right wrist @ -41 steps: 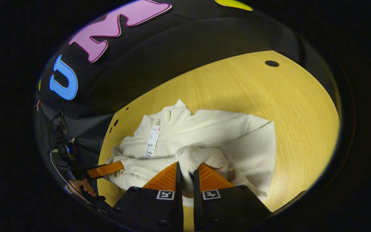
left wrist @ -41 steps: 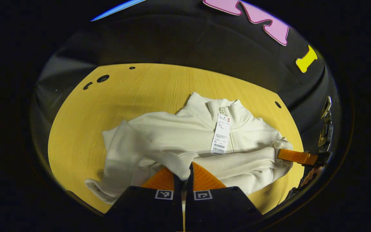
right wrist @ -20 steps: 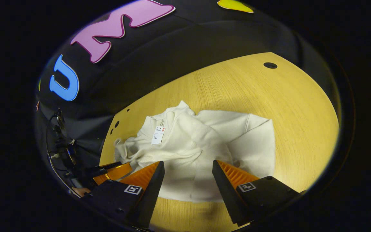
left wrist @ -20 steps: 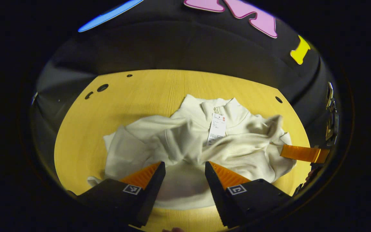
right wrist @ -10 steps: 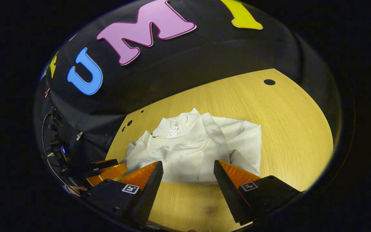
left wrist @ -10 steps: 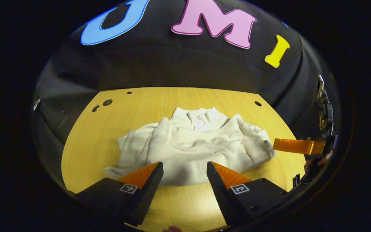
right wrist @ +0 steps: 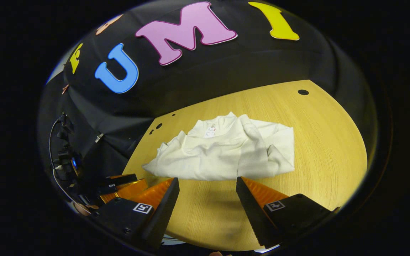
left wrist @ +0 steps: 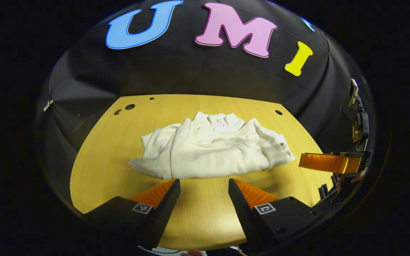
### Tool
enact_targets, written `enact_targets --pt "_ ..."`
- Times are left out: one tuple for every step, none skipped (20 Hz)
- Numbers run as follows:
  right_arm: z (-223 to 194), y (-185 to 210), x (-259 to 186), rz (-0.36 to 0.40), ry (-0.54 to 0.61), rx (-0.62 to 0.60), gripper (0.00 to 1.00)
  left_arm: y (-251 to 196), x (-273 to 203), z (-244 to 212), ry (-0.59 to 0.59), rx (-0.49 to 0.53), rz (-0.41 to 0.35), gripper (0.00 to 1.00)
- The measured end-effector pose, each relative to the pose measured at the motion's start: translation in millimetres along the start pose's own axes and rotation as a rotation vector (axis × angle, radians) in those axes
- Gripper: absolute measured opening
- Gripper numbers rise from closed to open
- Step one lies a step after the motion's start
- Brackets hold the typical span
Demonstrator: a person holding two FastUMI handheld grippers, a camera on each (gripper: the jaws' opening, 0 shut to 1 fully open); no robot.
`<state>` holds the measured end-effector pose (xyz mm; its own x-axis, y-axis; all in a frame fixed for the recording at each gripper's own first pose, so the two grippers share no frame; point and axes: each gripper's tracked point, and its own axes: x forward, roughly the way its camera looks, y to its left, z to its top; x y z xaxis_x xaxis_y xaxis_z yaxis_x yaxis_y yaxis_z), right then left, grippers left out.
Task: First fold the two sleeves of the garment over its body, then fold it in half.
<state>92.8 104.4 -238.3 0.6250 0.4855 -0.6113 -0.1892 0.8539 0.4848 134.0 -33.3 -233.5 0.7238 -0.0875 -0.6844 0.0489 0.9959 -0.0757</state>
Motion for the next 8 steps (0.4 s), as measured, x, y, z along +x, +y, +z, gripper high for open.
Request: enact_targets --pt "-3.0 1.9 -2.7 -0.003 -0.004 -0.015 0.98 0.9 -3.4 -4.7 0.002 -0.008 0.001 0.89" --pt "-6.2 3.9 -3.9 -0.005 -0.007 -0.036 0.98 2.3 -7.3 -7.3 0.001 -0.012 0.008 0.88" --pt "-13.0 4.0 -7.1 -0.008 -0.004 -0.065 0.98 3.2 -10.8 -10.7 -0.002 -0.013 0.012 0.89" --pt "-19.8 5.2 -7.9 -0.011 0.006 -0.09 0.98 5.1 -14.0 -13.2 -0.004 -0.009 0.021 0.89" --pt "-28.4 6.8 -10.8 -0.013 0.019 -0.107 0.98 7.6 -16.8 -17.4 -0.004 -0.006 0.032 0.89" --pt "-36.1 9.0 -12.1 -0.008 0.031 -0.112 0.99 7.8 -17.7 -21.8 0.002 -0.008 0.035 0.89" --pt "-42.5 10.8 -12.8 -0.006 0.043 -0.117 0.99 5.7 -19.6 -27.0 0.011 -0.011 0.032 0.88" --pt "-49.3 10.5 -11.8 -0.008 0.061 -0.132 0.99 4.1 -20.0 -30.2 0.021 -0.009 0.03 0.89"
